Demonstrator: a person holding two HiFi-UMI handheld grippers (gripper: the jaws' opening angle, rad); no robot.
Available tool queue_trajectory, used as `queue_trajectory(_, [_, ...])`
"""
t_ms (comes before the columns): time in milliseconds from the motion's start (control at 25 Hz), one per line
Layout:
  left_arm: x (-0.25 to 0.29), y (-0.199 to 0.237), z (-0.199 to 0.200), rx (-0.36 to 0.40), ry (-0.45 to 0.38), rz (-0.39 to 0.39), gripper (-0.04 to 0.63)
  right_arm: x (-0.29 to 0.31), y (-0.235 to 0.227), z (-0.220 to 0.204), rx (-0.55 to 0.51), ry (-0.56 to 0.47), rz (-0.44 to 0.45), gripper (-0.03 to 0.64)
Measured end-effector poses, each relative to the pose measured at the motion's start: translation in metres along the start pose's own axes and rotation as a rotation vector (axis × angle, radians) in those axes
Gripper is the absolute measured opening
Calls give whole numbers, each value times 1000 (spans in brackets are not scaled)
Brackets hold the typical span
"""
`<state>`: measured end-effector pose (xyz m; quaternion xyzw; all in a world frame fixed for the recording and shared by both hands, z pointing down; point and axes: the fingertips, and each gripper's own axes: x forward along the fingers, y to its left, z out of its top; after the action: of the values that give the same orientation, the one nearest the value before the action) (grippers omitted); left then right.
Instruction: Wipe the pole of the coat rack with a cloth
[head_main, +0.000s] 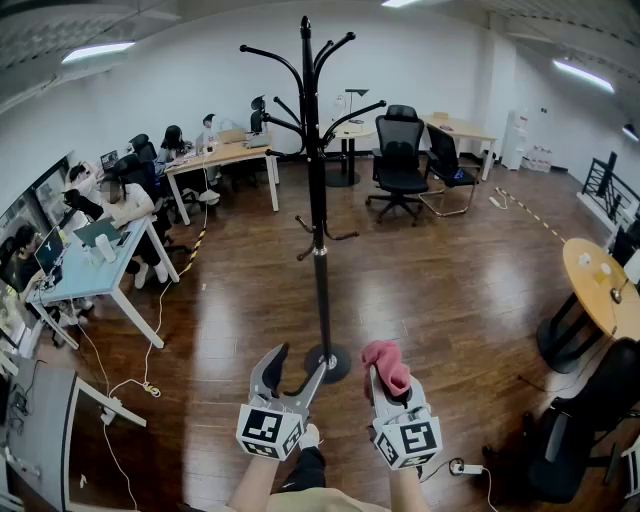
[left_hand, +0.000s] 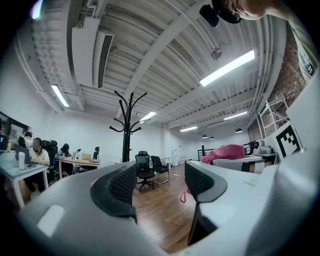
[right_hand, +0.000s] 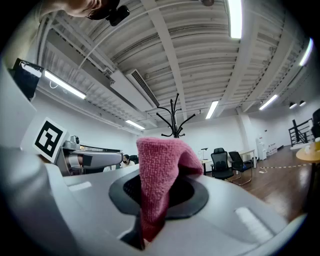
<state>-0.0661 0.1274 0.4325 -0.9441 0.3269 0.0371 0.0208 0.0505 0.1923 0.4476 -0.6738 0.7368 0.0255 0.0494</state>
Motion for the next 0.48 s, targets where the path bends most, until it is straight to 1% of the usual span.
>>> queue_trajectory(160, [48,45,2,13,-24,3,279,61,-14,0,-23,1,2,49])
queue_trajectory(320, [100,96,13,41,-40,5,281,137,-21,14,-57,-8,21,51])
queue_trajectory(480, [139,143,20,40,-54,3,279,206,-25,17,-68,-5,38,51])
